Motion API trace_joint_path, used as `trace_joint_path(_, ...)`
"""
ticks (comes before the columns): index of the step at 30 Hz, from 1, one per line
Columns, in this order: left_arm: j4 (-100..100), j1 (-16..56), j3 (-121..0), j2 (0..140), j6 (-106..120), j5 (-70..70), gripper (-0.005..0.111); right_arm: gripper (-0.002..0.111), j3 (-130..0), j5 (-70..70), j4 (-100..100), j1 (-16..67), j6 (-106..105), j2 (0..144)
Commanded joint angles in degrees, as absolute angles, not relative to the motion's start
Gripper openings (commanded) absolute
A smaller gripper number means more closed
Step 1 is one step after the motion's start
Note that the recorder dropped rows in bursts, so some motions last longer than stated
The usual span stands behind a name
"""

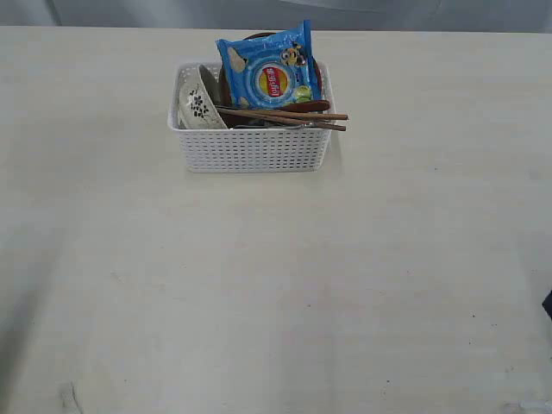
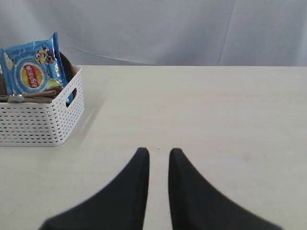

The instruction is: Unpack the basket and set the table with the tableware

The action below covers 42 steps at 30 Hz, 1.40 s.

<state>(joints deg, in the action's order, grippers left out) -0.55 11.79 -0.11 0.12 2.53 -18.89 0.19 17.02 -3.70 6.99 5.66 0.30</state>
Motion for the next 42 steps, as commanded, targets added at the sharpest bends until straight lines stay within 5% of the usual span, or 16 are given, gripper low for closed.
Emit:
trace_joint_path(1,-0.43,12.16,0.00,0.00,2.55,-18.43,0.000,0.015,0.00,11.27,-9.24,6.97,4.74,0.00)
trace_joint_path(10,-0.43,12.16,0.00,0.00,2.55,-18.43,0.000,0.015,0.00,6.20,-8.65,6.97,5.34,0.00)
trace_joint_path(18,-0.43,12.16,0.00,0.00,2.55,-18.43,0.000,0.015,0.00,-9.01,12.04,6.97,14.22,0.00)
trace_joint_path(27,-0.43,12.16,0.00,0.00,2.55,-18.43,0.000,0.018,-14.77,10.86,11.87,6.97,14.11,18.83)
trace_joint_path(33,-0.43,12.16,0.00,0.00,2.55,-18.43,0.000,0.051,-32.01,29.13,12.32,6.97,3.56,42.42)
trace_joint_path(42,-0.43,12.16,0.00,0.00,2.55,-18.43,0.000,0.037,-55.67,54.10,37.42,9.99,-39.92,67.73)
